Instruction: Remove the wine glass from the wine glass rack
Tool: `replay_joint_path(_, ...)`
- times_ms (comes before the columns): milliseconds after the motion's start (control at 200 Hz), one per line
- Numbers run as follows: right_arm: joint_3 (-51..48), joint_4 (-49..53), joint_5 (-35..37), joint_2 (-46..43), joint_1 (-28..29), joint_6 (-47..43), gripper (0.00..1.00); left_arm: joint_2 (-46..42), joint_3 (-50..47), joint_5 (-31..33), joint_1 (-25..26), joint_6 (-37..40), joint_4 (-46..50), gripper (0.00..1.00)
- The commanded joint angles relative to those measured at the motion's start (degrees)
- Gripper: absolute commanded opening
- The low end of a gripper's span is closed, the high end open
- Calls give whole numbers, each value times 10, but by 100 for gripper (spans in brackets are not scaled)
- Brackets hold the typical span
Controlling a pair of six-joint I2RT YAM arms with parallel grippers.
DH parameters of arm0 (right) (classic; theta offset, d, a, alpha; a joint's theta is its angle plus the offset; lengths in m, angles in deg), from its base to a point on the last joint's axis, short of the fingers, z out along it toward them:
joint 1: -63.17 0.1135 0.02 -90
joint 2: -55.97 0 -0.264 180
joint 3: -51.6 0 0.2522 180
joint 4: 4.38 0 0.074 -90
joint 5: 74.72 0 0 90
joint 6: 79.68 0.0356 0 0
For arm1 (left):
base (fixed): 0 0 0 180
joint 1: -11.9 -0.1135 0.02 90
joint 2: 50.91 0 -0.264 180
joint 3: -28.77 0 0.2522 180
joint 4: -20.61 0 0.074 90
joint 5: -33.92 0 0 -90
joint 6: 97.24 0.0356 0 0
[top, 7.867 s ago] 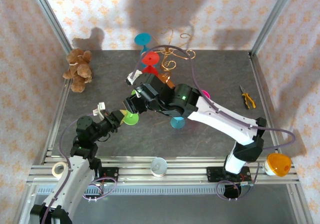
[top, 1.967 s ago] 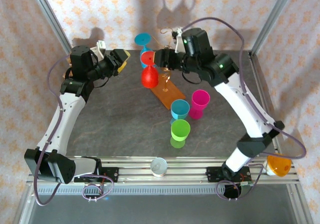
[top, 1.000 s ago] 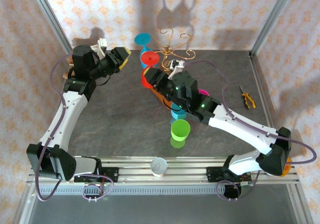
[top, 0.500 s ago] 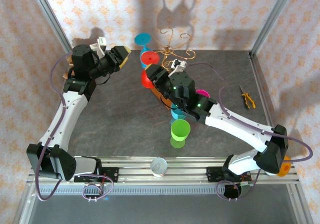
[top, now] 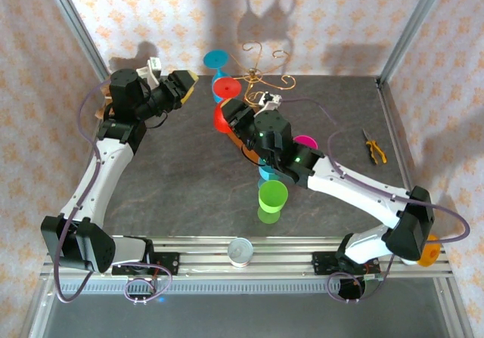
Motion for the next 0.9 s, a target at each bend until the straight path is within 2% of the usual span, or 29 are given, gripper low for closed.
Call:
replay_joint_path(0,-1,-23,25,10,2,2,35,-11,-2,-8,-2,-5,-30,52)
replay_joint_path(80,4,-23,29,15,2,3,39,-10,-3,-9,-3,-8,-33,52)
replay_joint_path(561,15,-52,51,38,0,4,40,-14,-10,-15,-7,-22,-51,52)
replay_joint_path(671,13,-73,53,43,-2,-1,44,-19,-13,-15,-7,-22,-52,52)
replay_joint_path(891,22,-73,60,46,-4,-7,45,-22,-13,-18,-10,-20,-50,52)
